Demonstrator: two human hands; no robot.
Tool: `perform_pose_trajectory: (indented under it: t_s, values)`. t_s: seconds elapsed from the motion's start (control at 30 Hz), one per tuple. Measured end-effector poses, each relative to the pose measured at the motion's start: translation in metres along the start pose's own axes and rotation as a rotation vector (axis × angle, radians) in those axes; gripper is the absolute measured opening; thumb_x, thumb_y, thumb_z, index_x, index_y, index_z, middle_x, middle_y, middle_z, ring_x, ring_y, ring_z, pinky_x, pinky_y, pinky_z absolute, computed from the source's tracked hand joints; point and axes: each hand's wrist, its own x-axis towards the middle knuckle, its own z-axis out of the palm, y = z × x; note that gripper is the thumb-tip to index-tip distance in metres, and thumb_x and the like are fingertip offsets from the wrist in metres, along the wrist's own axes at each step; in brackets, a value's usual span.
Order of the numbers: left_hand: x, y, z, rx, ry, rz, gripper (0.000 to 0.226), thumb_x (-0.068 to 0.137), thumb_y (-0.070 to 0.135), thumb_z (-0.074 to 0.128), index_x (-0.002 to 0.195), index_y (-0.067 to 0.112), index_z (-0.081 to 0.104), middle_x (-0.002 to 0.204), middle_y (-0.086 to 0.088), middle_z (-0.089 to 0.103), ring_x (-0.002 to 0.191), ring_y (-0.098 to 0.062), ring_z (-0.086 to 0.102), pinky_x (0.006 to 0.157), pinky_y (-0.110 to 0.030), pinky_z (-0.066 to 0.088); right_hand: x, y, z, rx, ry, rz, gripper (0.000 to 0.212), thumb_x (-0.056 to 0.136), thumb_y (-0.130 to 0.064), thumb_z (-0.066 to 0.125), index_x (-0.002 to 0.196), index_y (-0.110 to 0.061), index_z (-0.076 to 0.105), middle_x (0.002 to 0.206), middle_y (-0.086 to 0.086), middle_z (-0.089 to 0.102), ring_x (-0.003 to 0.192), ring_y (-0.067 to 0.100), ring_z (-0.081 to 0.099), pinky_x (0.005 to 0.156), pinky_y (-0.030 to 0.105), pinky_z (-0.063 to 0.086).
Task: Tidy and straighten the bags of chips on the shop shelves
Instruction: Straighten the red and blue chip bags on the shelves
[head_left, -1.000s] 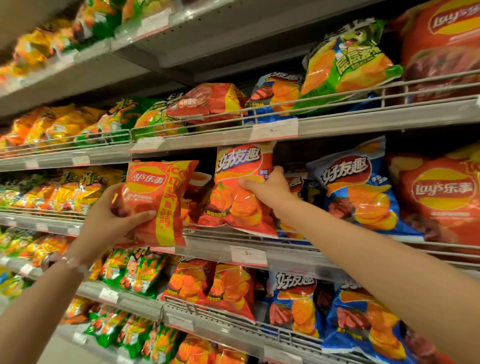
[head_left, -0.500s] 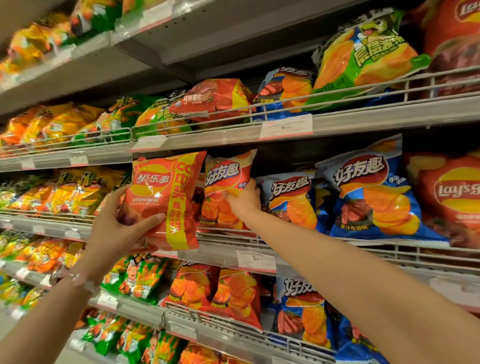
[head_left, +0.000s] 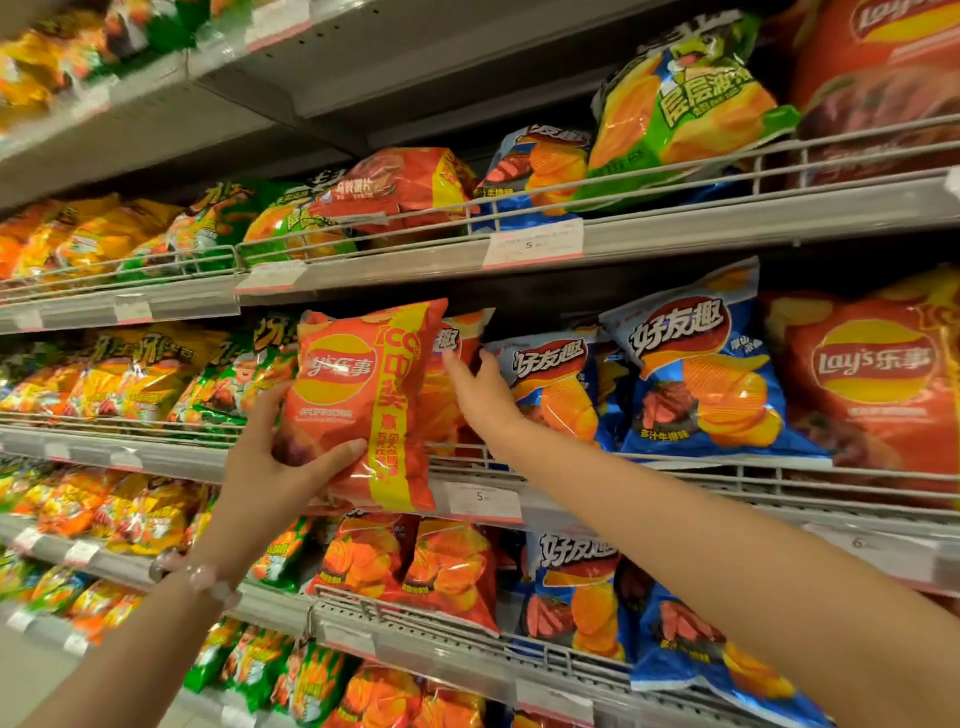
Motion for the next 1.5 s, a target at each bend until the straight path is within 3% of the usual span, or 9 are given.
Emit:
perform_pose_trajectory:
  t_s: [0.1,0.23,0.33,0.7,0.93,1.07,1.23,1.37,1.5]
  values:
    - [-0.021,0.007,0.027,0.015,-0.058,0.053,0.074,0.054,0.042,0.083,0.114,0.059,0.043,0.110,0.020,0.062,0.098,-0.003,0.065,0.080,-0.035,0.058,-0.034,-0.007,-0.029,0.198,-0.098,0.067,0.079,0.090,-0.056,0.049,0.151,-0.021,0.013,0.154,0.004,0.030,0.138,0.026,0.033,0.111,0.045,0.031]
    - [-0.043,0.023,0.069,0.048,-0.042,0.142,0.083,0.056,0.044,0.082,0.125,0.038,0.038,0.111,0.022,0.059,0.099,0.004,0.062,0.082,-0.025,0.053,-0.079,-0.018,-0.075,0.173,-0.211,0.159,0.105,0.075,-0.057,0.069,0.150,-0.030,0.001,0.150,0.000,0.033,0.132,0.024,0.041,0.084,0.033,0.044]
    - [-0.054,0.040,0.099,0.088,-0.049,0.219,0.089,0.055,0.053,0.084,0.127,0.032,0.037,0.104,0.002,0.065,0.085,-0.012,0.065,0.076,-0.028,0.055,-0.097,-0.021,-0.106,0.094,-0.156,0.120,0.119,0.067,-0.052,0.078,0.150,-0.029,-0.004,0.151,-0.002,0.030,0.135,0.021,0.036,0.097,0.033,0.039]
    - [-0.092,0.100,0.194,0.140,-0.207,0.422,0.088,0.054,0.067,0.074,0.125,0.039,0.030,0.089,0.020,0.059,0.073,0.006,0.062,0.060,-0.005,0.043,-0.138,-0.013,-0.208,-0.033,0.120,-0.032,0.109,0.057,-0.042,0.087,0.142,-0.026,0.020,0.117,-0.014,0.051,0.114,0.011,0.053,0.097,0.034,0.045]
    - [-0.112,0.124,0.241,0.158,-0.362,0.419,0.104,0.050,0.079,0.069,0.133,0.036,0.023,0.082,0.022,0.066,0.077,0.003,0.064,0.070,-0.020,0.053,-0.161,-0.007,-0.273,-0.163,0.240,-0.014,0.089,0.063,-0.044,0.083,0.134,-0.027,0.033,0.122,-0.007,0.057,0.113,0.015,0.056,0.098,0.041,0.048]
    - [-0.108,0.131,0.262,0.107,-0.454,0.511,0.063,0.073,0.075,0.048,0.124,0.043,0.029,0.104,0.023,0.057,0.095,0.006,0.058,0.078,-0.011,0.044,-0.172,-0.009,-0.318,-0.126,0.318,0.031,0.079,0.061,-0.039,0.085,0.124,-0.025,0.040,0.109,-0.010,0.060,0.093,0.006,0.060,0.069,0.021,0.052]
    - [-0.093,0.127,0.290,0.149,-0.480,0.536,0.081,0.078,0.071,0.043,0.139,0.018,0.036,0.132,-0.002,0.048,0.123,-0.018,0.045,0.102,-0.047,0.039,-0.187,-0.027,-0.383,-0.167,0.371,0.102,0.103,0.035,-0.049,0.085,0.126,-0.018,0.048,0.109,-0.002,0.068,0.093,0.015,0.068,0.081,0.035,0.056]
    - [-0.082,0.129,0.324,0.569,-0.600,0.739,0.122,0.058,0.087,0.054,0.152,0.032,0.000,0.159,-0.005,0.006,0.146,-0.022,-0.002,0.116,-0.057,0.006,-0.195,-0.041,-0.423,-0.219,0.398,0.087,0.082,0.039,-0.044,0.085,0.113,-0.024,0.055,0.094,-0.008,0.072,0.078,0.009,0.071,0.058,0.024,0.054]
    - [-0.073,0.125,0.352,0.882,-0.634,0.770,0.135,0.050,0.088,0.059,0.129,0.044,-0.041,0.158,-0.010,-0.020,0.143,-0.029,-0.026,0.111,-0.064,-0.005,-0.189,-0.045,-0.457,-0.210,0.486,0.080,0.066,0.058,-0.032,0.086,0.116,-0.023,0.057,0.101,-0.003,0.071,0.079,0.013,0.071,0.060,0.027,0.056]
